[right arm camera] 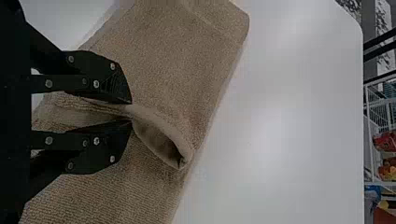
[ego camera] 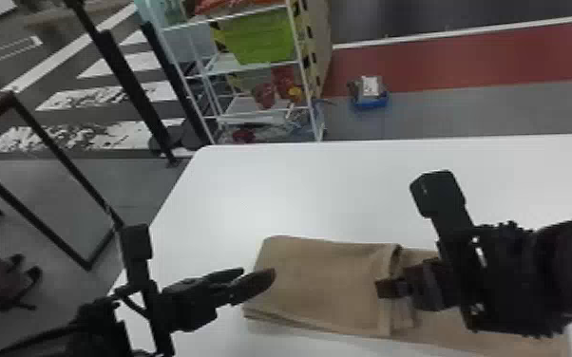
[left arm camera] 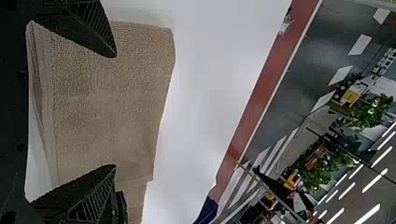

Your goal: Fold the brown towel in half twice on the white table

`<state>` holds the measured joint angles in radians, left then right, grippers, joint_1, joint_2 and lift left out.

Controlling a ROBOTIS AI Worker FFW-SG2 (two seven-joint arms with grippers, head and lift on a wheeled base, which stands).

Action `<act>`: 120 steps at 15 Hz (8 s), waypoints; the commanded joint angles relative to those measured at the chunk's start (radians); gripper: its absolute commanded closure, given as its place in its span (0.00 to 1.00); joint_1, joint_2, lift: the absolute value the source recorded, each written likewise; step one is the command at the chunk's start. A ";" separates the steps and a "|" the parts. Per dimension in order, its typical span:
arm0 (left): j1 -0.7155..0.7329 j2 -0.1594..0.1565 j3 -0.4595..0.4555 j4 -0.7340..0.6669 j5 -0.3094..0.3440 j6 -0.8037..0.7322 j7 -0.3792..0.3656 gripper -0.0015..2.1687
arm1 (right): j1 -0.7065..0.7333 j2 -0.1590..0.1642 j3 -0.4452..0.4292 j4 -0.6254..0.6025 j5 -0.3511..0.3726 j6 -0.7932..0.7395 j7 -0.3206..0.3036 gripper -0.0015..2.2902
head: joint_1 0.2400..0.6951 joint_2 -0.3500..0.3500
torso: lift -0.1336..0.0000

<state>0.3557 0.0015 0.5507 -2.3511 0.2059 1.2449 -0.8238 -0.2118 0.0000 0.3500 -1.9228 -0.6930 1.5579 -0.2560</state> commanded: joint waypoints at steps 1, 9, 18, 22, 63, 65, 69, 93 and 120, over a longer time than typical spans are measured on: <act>0.002 -0.004 0.000 0.000 0.000 0.000 0.000 0.02 | 0.020 0.001 -0.005 -0.044 0.000 0.014 0.000 0.38 | 1.00 1.00 | 0.07; 0.002 -0.004 0.006 -0.010 -0.005 0.000 0.003 0.02 | 0.083 0.001 -0.152 -0.251 -0.079 0.014 0.003 0.38 | 1.00 1.00 | 0.07; 0.006 -0.004 -0.037 -0.014 -0.031 0.006 0.029 0.02 | 0.246 0.001 -0.379 -0.403 -0.281 0.014 0.020 0.38 | 1.00 1.00 | 0.07; 0.006 -0.004 -0.040 -0.016 -0.043 0.015 0.029 0.02 | 0.272 0.001 -0.485 -0.403 -0.329 0.014 0.043 0.38 | 1.00 1.00 | 0.07; 0.011 -0.004 -0.103 -0.028 -0.106 0.025 0.058 0.02 | 0.167 0.001 -0.442 -0.074 -0.063 0.014 0.006 0.26 | 1.00 0.84 | 0.07; 0.011 -0.004 -0.101 -0.030 -0.106 0.025 0.057 0.02 | 0.160 0.001 -0.437 -0.058 -0.049 0.014 0.006 0.27 | 1.00 0.84 | 0.07; 0.011 -0.004 -0.094 -0.031 -0.105 0.025 0.057 0.02 | 0.187 0.001 -0.445 -0.101 -0.068 0.014 0.004 0.36 | 1.00 0.84 | 0.07; 0.039 -0.004 -0.084 -0.066 -0.095 0.058 0.044 0.02 | 0.169 0.001 -0.387 -0.088 -0.065 0.014 -0.058 0.16 | 1.00 0.86 | 0.07; 0.039 -0.004 -0.086 -0.069 -0.094 0.058 0.044 0.02 | 0.147 0.001 -0.370 -0.088 -0.062 0.014 -0.055 0.32 | 1.00 0.88 | 0.07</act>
<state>0.3942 0.0015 0.4662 -2.4206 0.1120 1.3035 -0.7793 -0.0565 0.0000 -0.0263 -2.0123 -0.7604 1.5579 -0.3119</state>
